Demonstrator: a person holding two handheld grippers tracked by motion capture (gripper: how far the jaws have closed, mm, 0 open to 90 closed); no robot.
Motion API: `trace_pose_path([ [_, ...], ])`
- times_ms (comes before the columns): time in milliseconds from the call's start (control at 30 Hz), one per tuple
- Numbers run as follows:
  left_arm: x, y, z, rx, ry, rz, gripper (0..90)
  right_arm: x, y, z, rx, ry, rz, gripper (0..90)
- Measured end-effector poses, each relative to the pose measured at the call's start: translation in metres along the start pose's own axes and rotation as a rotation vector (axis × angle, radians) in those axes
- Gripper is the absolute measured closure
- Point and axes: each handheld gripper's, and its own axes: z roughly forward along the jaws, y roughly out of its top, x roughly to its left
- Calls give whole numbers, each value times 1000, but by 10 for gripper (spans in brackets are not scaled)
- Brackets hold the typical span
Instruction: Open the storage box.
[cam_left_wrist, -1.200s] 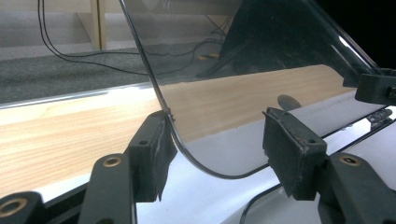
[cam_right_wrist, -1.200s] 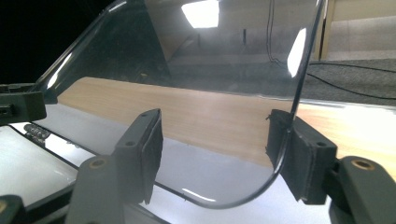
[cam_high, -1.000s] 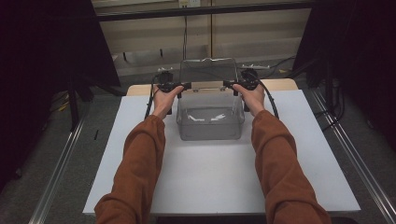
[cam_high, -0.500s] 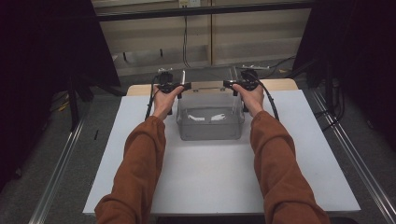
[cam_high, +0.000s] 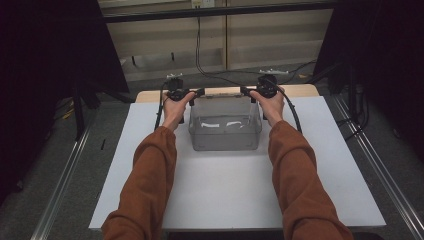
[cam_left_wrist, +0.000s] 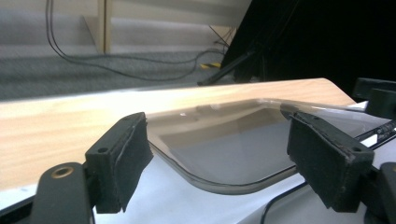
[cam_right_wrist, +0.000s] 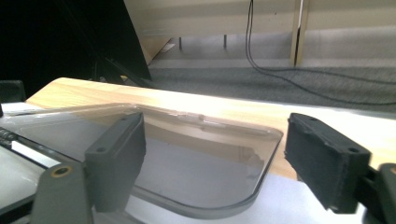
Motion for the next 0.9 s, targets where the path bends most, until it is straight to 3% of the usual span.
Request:
trace_pose_path([
  [200,-3,2,-11,-27,-2,37,187,2,1,-13,-47,-15,-32,163],
  [300,-10,2,-14,-38,-3,80,157,4,1,-20,-67,-14,-43,125],
  [500,-25,-1,-21,-78,-12,124,126,7,2,-31,-111,-11,-77,95],
  [700,-31,-7,-27,-98,1,155,69,11,1,-40,-131,-11,-110,47],
  [800,-35,-11,-34,-106,3,194,51,13,-2,-44,-143,-5,-105,46],
  [900,-37,-14,-43,-123,-13,222,40,17,-6,-49,-150,-13,-131,44],
])
